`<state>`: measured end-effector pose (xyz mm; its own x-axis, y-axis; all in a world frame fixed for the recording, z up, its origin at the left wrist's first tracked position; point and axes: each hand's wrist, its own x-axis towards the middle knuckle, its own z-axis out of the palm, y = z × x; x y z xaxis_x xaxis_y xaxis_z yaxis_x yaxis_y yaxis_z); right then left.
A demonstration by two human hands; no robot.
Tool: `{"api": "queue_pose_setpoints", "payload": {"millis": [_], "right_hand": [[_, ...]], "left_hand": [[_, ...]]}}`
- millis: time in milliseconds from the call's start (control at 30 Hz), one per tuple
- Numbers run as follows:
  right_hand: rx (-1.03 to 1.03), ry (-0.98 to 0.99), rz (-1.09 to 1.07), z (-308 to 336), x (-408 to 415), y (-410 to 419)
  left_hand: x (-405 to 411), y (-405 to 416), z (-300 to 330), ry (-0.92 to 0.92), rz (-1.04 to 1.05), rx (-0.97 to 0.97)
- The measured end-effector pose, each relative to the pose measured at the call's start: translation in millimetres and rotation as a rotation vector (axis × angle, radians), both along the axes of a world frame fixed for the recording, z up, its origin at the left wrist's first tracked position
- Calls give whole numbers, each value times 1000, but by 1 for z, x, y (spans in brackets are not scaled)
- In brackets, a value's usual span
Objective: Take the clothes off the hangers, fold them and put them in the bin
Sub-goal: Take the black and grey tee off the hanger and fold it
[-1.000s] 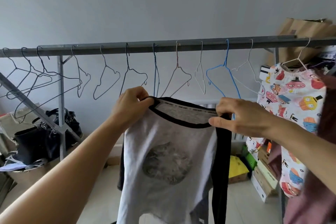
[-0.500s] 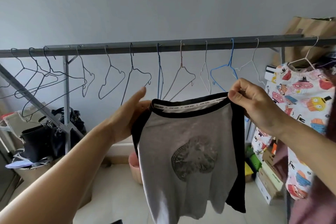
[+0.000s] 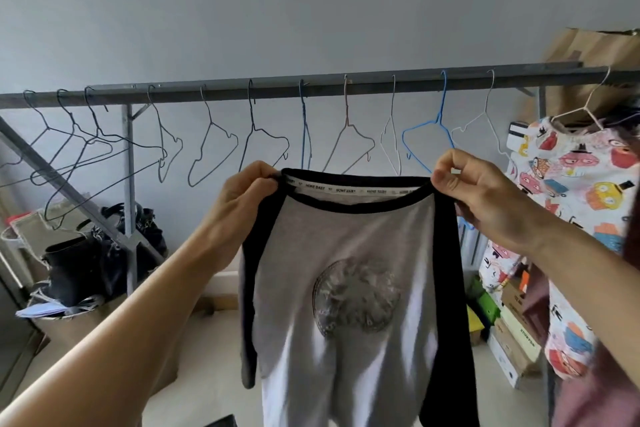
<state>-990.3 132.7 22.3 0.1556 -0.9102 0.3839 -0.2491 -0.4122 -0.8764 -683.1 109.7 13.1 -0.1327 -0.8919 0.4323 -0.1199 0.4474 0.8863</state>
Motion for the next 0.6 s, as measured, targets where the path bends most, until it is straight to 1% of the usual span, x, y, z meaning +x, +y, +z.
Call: {"api": "queue_pose_setpoints", "payload": {"millis": [33,67,133,233,333,433,467,533,600], "right_hand": [[36,-147,35,-2,0,-1],[50,-227,41,-3,2,-1],[16,-257,12,-7,6,-2],[-39,-209,44,-8,8,-4],[-40,-98,136,-5,5,-3],[-70,74,126,-4,3,0],[-87,101,111,-4,4,1],[-112,89,62,-7,5,1],[-113,37,27,-11,4,-2]], "left_hand": [[0,2,4,-16,4,-10],[2,4,9,-36,-5,-6],[6,7,18,-112,-29,37],[12,8,28,-238,-10,77],[15,9,34,-223,37,42],[13,10,35,-196,55,3],[12,10,35,-187,64,-9],[13,10,35,-181,86,-33],[13,11,34,-164,104,-38]]}}
